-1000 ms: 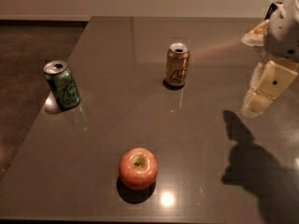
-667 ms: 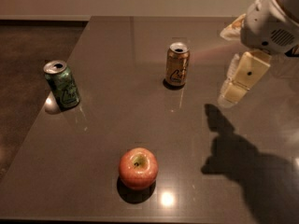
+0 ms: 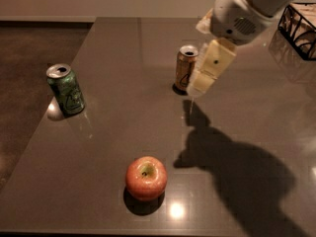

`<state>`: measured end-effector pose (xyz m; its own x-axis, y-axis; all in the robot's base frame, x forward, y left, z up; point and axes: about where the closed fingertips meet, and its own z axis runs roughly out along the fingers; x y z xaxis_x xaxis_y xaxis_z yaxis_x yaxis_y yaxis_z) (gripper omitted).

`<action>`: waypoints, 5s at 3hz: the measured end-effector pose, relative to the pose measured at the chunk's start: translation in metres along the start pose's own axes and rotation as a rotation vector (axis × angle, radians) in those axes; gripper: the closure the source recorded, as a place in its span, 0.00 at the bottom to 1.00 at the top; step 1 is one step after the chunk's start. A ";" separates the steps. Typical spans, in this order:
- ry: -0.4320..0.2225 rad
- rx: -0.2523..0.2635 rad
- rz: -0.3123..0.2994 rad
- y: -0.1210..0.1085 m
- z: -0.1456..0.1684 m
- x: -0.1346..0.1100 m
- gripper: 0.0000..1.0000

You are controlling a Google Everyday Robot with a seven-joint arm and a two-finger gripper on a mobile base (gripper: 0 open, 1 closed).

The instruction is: Move green can near orange can

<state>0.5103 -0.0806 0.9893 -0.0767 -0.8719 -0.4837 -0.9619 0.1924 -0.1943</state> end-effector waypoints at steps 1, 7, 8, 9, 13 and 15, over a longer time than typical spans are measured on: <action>-0.035 -0.031 -0.006 -0.005 0.029 -0.038 0.00; -0.141 -0.145 -0.014 0.016 0.175 -0.185 0.00; -0.149 -0.167 -0.019 0.023 0.191 -0.202 0.00; -0.156 -0.178 -0.036 0.031 0.202 -0.219 0.00; -0.173 -0.204 -0.039 0.033 0.206 -0.237 0.65; -0.188 -0.147 0.065 0.004 0.156 -0.184 1.00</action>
Offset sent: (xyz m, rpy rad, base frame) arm 0.0466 0.1322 -0.0245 0.1032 0.0561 0.0453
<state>0.5614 0.1506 0.9442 -0.1029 -0.7581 -0.6439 -0.9854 0.1658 -0.0378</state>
